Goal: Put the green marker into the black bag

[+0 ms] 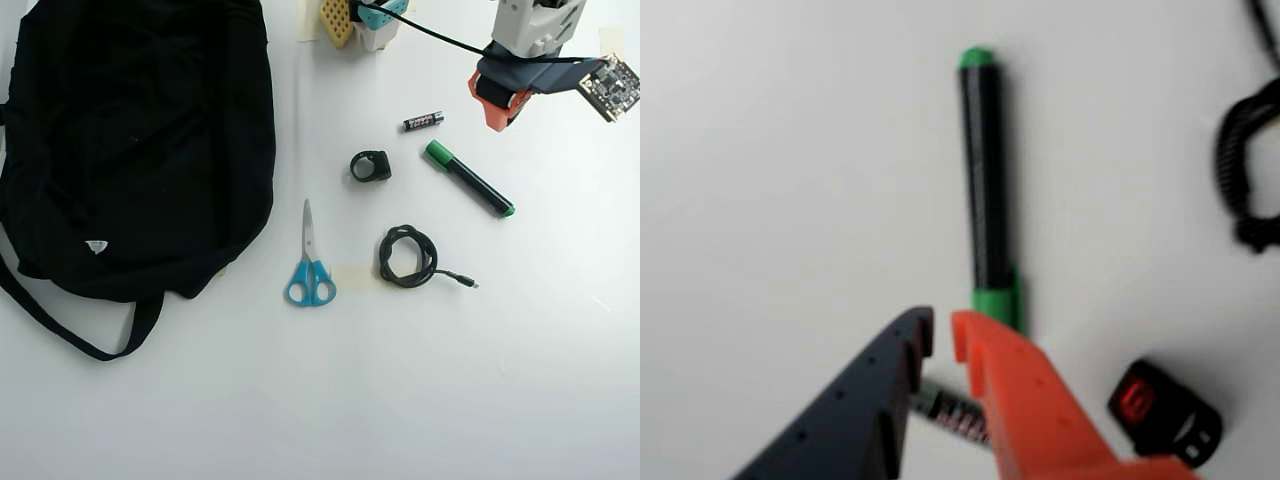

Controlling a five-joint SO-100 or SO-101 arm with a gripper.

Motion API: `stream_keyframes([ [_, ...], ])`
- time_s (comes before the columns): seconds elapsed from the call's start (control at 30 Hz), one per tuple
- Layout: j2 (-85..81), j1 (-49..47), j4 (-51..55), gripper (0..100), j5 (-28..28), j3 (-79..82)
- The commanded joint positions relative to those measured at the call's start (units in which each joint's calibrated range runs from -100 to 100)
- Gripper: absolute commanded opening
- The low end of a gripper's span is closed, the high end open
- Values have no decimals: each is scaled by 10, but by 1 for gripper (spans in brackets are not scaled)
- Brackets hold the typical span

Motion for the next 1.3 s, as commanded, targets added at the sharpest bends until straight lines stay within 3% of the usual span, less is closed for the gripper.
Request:
stream_keyframes([
  [0.0,0,6,4,2,1,31],
  [1.27,10,11,-16,2,-2,45],
])
